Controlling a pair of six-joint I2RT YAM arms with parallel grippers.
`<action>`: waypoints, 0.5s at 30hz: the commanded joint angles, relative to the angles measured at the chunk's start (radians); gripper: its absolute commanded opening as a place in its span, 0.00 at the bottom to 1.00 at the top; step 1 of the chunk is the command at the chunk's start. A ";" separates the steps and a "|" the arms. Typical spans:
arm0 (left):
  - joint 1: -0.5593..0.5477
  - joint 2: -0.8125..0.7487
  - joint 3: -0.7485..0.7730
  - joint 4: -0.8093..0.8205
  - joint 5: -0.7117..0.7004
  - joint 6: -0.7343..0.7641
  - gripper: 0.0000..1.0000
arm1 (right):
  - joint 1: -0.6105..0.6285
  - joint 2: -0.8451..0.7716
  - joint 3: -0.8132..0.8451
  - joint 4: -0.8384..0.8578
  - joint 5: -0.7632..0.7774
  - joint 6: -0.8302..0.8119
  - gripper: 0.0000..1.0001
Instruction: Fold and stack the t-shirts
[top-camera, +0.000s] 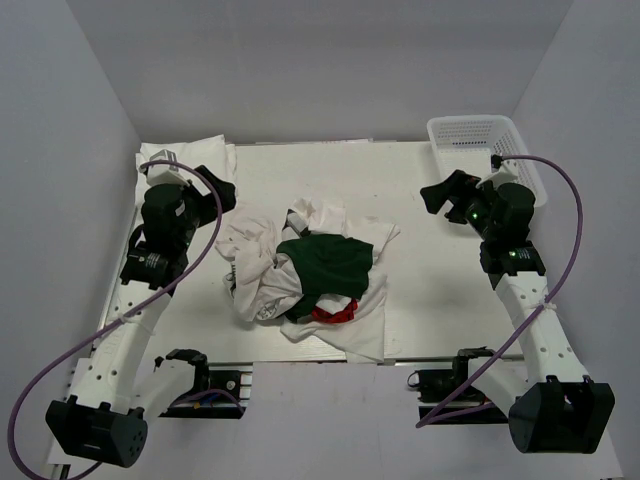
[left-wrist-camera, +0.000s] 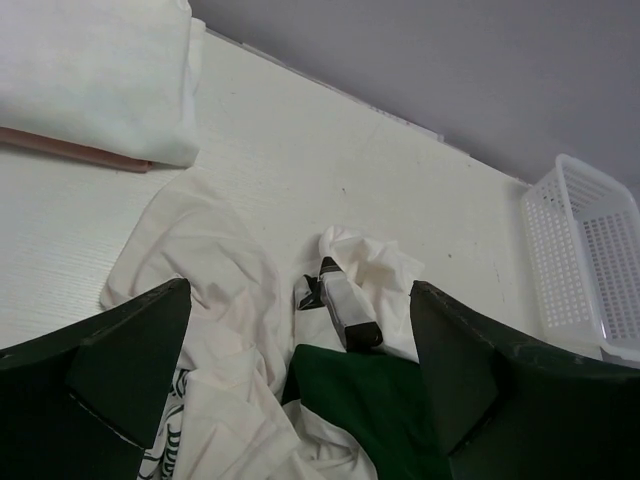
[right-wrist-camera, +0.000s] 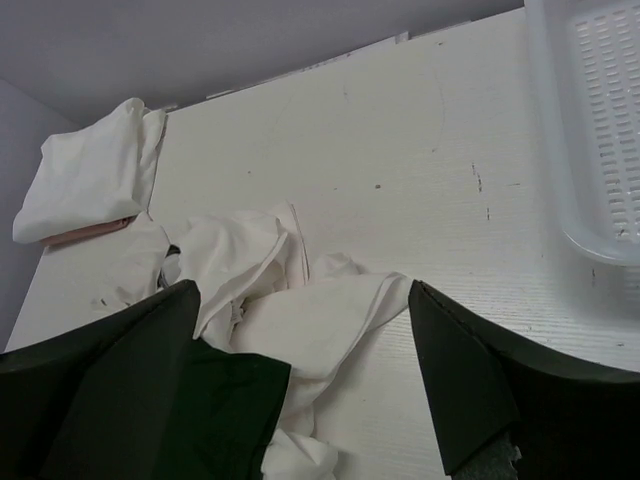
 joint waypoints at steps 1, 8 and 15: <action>0.001 -0.030 0.008 -0.018 -0.023 -0.010 1.00 | -0.003 -0.016 0.037 -0.016 0.000 0.019 0.90; 0.001 0.046 -0.001 -0.003 0.090 0.008 1.00 | 0.000 0.069 0.028 -0.052 -0.056 0.022 0.90; 0.001 0.213 0.059 -0.075 0.180 0.059 1.00 | 0.110 0.318 0.210 -0.268 -0.123 -0.180 0.90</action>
